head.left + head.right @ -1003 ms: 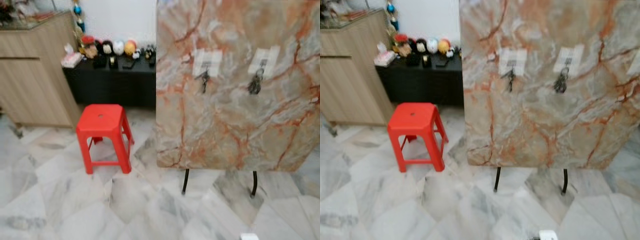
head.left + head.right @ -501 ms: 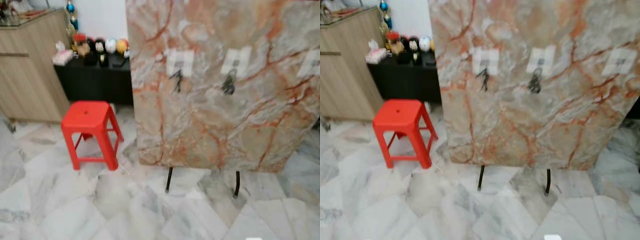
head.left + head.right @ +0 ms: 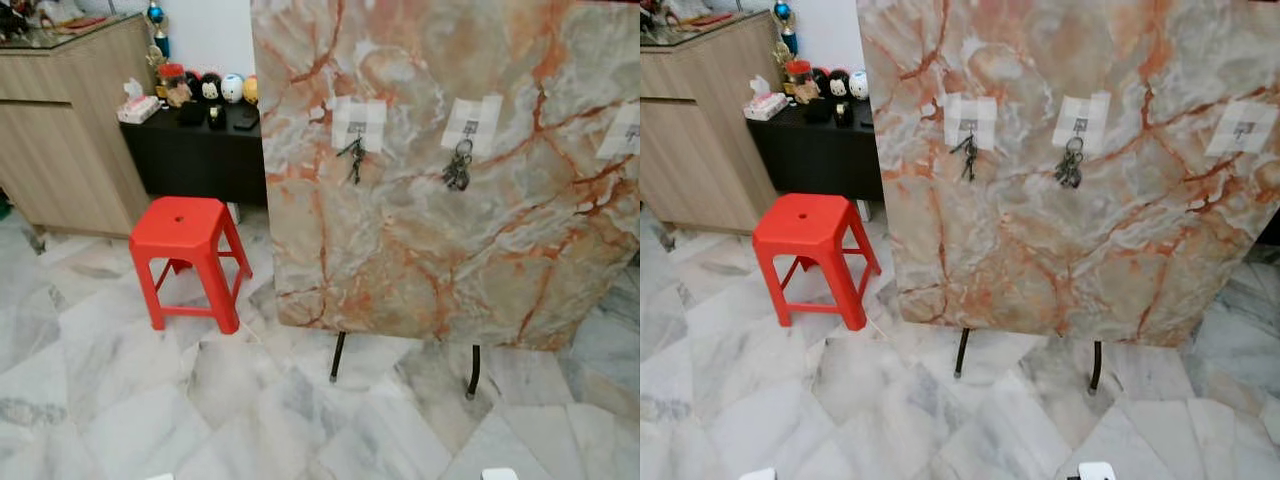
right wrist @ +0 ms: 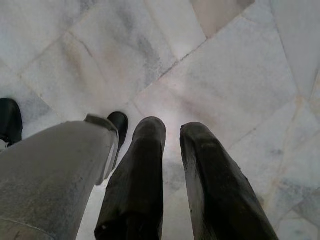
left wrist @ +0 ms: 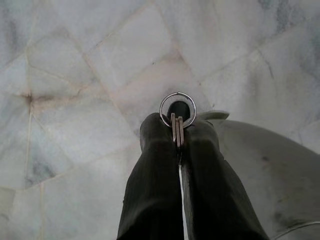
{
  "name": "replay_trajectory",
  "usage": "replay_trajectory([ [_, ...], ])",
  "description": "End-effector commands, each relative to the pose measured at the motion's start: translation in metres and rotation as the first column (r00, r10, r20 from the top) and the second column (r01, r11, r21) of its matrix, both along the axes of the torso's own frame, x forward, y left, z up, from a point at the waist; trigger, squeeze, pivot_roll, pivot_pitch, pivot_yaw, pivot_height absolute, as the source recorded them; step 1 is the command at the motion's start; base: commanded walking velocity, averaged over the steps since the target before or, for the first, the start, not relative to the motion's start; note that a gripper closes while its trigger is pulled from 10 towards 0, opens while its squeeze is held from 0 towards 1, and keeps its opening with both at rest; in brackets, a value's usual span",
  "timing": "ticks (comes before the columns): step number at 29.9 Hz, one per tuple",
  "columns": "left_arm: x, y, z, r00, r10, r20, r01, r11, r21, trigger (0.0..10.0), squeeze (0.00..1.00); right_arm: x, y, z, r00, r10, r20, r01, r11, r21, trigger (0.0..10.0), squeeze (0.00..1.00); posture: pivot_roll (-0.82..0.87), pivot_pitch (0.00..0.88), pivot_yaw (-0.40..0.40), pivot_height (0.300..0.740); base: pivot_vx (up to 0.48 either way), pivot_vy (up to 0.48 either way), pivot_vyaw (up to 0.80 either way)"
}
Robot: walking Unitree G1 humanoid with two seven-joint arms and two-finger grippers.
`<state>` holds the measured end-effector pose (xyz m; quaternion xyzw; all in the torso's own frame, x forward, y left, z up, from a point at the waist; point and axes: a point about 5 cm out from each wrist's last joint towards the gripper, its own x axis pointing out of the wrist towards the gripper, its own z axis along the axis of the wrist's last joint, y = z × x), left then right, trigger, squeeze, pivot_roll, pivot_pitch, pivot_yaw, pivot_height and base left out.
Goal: Hang keys on a hook
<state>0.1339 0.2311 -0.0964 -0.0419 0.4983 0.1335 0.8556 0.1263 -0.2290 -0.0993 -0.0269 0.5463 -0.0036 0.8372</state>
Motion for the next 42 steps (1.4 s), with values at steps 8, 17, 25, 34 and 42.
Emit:
replay_trajectory([
  [8, -0.018, 0.015, -0.001, 1.0, 0.003, -0.018, -0.003, 1.0, 0.017, 10.0, 0.0, 0.004, -0.001, 0.002, 0.999, 0.037, 0.003, -0.037, 0.999, -0.017, 10.0, 0.0, 0.01, 0.0, -0.039, 0.715, 0.321, 0.0, 0.0],
  [17, -0.028, 0.033, 0.002, 1.0, 0.0, -0.024, 0.0, 1.0, 0.031, 10.0, 0.0, 0.006, 0.0, 0.002, 0.998, 0.058, 0.005, -0.058, 0.998, -0.019, 10.0, 0.0, 0.01, 0.0, -0.039, 0.715, 0.324, 0.0, 0.0],
  [25, -0.019, 0.014, -0.002, 0.999, -0.042, -0.027, 0.042, 0.999, 0.018, 10.0, 0.0, 0.006, 0.001, 0.002, 0.998, 0.06, 0.006, -0.06, 0.998, -0.017, 10.0, 0.0, 0.02, 0.0, -0.037, 0.715, 0.065, 0.0, 0.0],
  [34, -0.007, -0.016, -0.005, 0.995, -0.094, -0.018, 0.094, 0.996, 0.007, 10.0, 0.0, 0.006, 0.0, 0.002, 0.999, 0.054, 0.01, -0.053, 0.998, -0.021, 10.0, 0.0, 0.02, 0.0, -0.036, 0.715, 0.0, -0.294, 0.0],
  [42, -0.019, -0.002, -0.006, 0.996, -0.085, -0.034, 0.086, 0.996, 0.021, 10.0, 0.0, 0.006, -0.001, 0.002, 0.998, 0.064, 0.007, -0.064, 0.997, -0.042, 10.0, 0.0, 0.02, 0.0, -0.03, 0.715, 0.0, -0.461, 0.0],
])
